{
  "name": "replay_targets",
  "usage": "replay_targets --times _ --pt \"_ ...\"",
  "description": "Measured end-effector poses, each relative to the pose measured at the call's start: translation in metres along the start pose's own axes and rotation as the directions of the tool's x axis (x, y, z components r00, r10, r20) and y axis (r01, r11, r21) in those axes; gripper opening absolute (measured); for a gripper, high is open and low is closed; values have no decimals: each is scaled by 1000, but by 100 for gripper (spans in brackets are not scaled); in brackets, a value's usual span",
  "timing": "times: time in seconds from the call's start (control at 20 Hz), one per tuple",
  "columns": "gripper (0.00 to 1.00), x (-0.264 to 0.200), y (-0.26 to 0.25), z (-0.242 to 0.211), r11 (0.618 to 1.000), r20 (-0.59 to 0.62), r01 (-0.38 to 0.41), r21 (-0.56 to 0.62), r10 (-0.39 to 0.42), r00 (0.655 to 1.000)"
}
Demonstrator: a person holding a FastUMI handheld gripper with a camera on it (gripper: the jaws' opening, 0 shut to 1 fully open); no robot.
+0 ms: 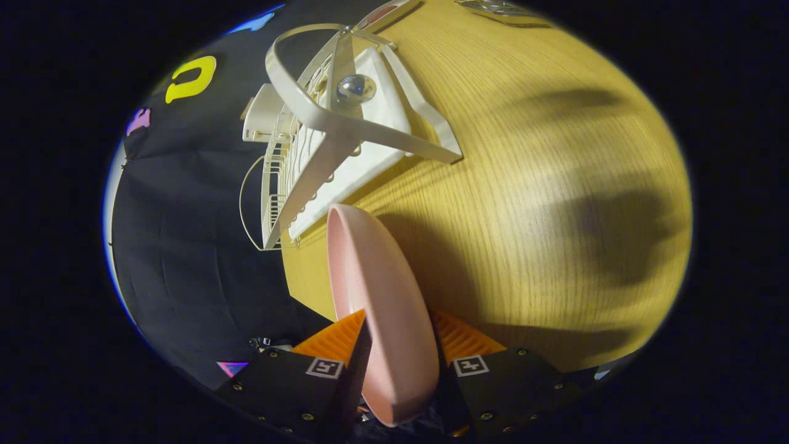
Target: Take the plate from the dish rack, then take the spoon from the basket and place it into the plate.
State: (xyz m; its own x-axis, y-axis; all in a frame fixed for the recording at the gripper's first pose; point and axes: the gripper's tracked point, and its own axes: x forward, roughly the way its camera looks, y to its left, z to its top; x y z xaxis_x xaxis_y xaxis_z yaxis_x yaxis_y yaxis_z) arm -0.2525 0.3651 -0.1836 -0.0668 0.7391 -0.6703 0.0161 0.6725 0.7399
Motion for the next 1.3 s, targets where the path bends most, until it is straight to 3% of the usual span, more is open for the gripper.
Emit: replay_targets --times 0.45,0.55,0.75,1.05,1.3 --pt "52 -30 -22 5 998 20 51 -42 -50 999" --pt "57 -45 -27 15 995 75 71 -71 -65 995" --pt "57 -93 -30 57 991 255 111 -72 -89 963" --pt "57 -175 -20 136 982 556 183 -45 -127 821" --pt "57 -228 -23 196 954 742 300 3 -203 639"
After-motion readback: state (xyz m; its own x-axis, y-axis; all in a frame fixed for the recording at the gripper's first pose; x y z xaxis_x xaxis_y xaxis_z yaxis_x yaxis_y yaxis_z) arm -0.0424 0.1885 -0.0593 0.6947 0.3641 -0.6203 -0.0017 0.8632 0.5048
